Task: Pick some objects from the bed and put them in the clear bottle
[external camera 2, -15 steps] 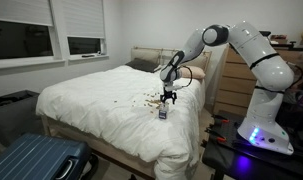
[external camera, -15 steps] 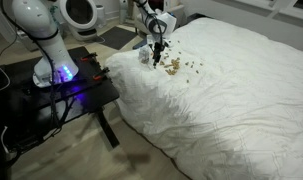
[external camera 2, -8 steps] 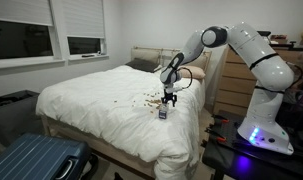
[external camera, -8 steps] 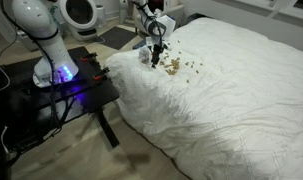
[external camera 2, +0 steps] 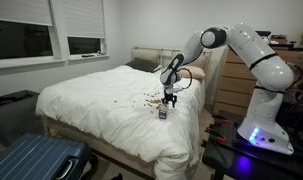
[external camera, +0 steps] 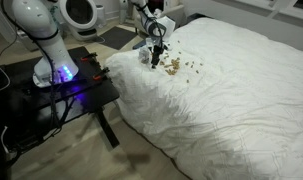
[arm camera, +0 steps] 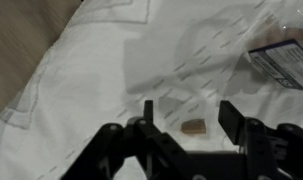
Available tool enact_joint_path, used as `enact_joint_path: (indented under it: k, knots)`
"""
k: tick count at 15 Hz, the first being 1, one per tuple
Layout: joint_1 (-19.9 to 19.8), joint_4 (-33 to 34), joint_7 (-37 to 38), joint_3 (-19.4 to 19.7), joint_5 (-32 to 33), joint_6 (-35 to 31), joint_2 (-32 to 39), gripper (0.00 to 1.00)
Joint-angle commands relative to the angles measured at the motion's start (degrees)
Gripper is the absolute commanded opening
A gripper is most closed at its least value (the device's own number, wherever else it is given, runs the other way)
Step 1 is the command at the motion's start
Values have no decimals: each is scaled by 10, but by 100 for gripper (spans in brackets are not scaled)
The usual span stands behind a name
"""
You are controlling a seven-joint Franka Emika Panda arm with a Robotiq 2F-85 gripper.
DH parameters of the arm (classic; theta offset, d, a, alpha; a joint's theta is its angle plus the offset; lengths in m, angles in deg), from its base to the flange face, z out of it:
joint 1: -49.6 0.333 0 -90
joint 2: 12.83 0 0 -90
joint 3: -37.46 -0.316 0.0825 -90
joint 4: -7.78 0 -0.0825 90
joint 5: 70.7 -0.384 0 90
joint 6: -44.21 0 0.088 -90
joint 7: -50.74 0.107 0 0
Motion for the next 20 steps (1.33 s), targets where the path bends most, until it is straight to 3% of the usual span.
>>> enact_joint_path:
  k: [1,4,6,7,10,13,14,17,18,20]
  knots:
    - [3,25,-1,7,15,15,15,71]
    - [5,36,-1,10,22,11,28,68]
    - [6,43,-1,11,30,8,35,42]
    - [6,48,-1,10,32,8,38,34]
    - [8,61,-1,10,36,10,46,37]
    - [10,73,0,11,38,11,53,47]
    - [10,75,0,11,39,11,54,57]
    - [12,82,0,11,41,11,58,63]
    - [12,84,-1,11,41,11,60,63]
    - [12,87,-1,11,43,11,63,40]
